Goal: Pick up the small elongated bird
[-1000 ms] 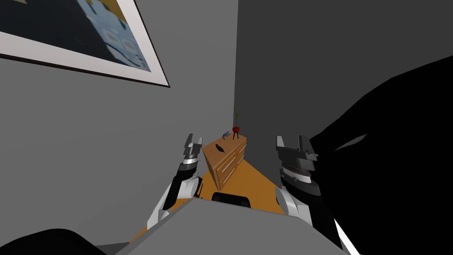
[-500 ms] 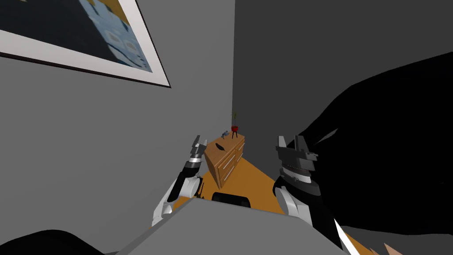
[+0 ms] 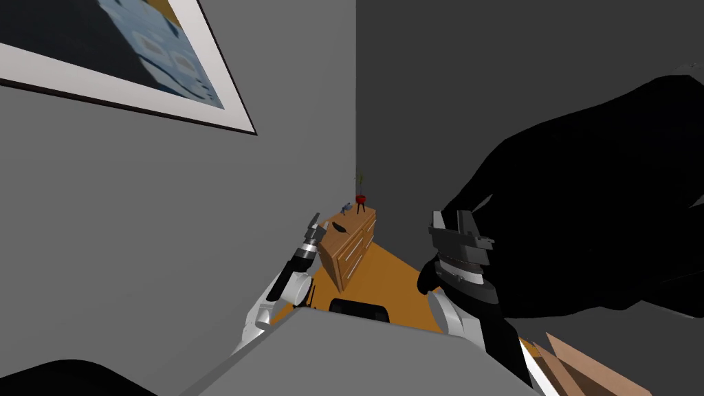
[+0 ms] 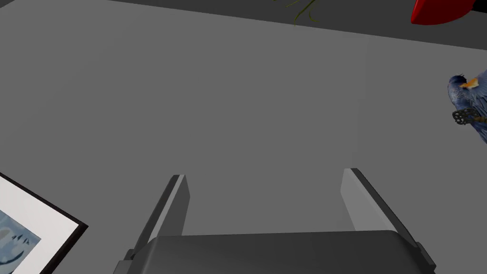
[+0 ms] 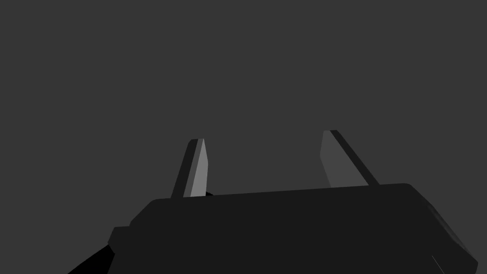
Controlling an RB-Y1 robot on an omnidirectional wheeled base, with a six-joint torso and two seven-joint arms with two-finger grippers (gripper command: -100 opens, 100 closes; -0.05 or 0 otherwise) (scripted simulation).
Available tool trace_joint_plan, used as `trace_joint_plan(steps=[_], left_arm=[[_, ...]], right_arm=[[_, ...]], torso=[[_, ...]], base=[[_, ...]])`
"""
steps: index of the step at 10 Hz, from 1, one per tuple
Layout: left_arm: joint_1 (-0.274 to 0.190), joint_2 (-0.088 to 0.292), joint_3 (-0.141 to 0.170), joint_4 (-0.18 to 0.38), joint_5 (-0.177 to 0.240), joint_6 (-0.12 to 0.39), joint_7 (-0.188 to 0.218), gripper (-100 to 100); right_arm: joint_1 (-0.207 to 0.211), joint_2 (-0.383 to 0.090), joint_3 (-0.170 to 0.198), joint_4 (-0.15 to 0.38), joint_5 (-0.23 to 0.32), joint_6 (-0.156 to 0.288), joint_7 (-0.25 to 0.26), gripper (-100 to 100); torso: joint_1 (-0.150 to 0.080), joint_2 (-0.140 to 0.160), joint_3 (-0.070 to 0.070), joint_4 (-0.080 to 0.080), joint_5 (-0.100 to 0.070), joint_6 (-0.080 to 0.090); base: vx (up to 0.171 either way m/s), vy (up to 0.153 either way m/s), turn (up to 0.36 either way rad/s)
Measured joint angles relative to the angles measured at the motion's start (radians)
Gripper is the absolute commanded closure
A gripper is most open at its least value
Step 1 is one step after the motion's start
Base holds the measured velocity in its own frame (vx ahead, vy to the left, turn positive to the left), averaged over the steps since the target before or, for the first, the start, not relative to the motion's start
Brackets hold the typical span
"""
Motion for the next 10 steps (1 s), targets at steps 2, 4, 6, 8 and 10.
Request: trace_joint_plan(steps=[2, 4, 6, 8, 10], left_arm=[[-0.005, 0.022, -0.007, 0.006, 0.020, 0.024, 0.001, -100], [-0.004, 0.022, -0.010, 0.005, 0.020, 0.026, -0.001, -100], [-0.005, 0.022, -0.010, 0.005, 0.020, 0.026, -0.001, -100], [-0.004, 0.022, -0.010, 0.005, 0.020, 0.026, -0.001, -100], [-0.012, 0.039, -0.007, 0.018, 0.017, 0.044, -0.010, -100]], right_arm=[[0.000, 0.000, 0.000, 0.000, 0.000, 0.000, 0.000, 0], [0.000, 0.000, 0.000, 0.000, 0.000, 0.000, 0.000, 0], [0.000, 0.000, 0.000, 0.000, 0.000, 0.000, 0.000, 0], [0.000, 0.000, 0.000, 0.000, 0.000, 0.000, 0.000, 0], [0.000, 0.000, 0.000, 0.000, 0.000, 0.000, 0.000, 0]], torso=[[-0.002, -0.002, -0.001, 0.000, 0.000, -0.001], [-0.003, -0.004, -0.002, -0.001, -0.001, -0.001], [-0.003, -0.003, -0.002, -0.001, -0.001, -0.001], [-0.003, -0.003, -0.002, -0.001, -0.001, -0.001], [-0.005, -0.002, -0.001, 0.000, -0.001, 0.000]], base=[[0.003, -0.003, 0.011], [0.001, -0.001, 0.004], [0.010, -0.008, 0.034], [-0.008, 0.007, -0.027], [-0.017, -0.079, -0.095]])
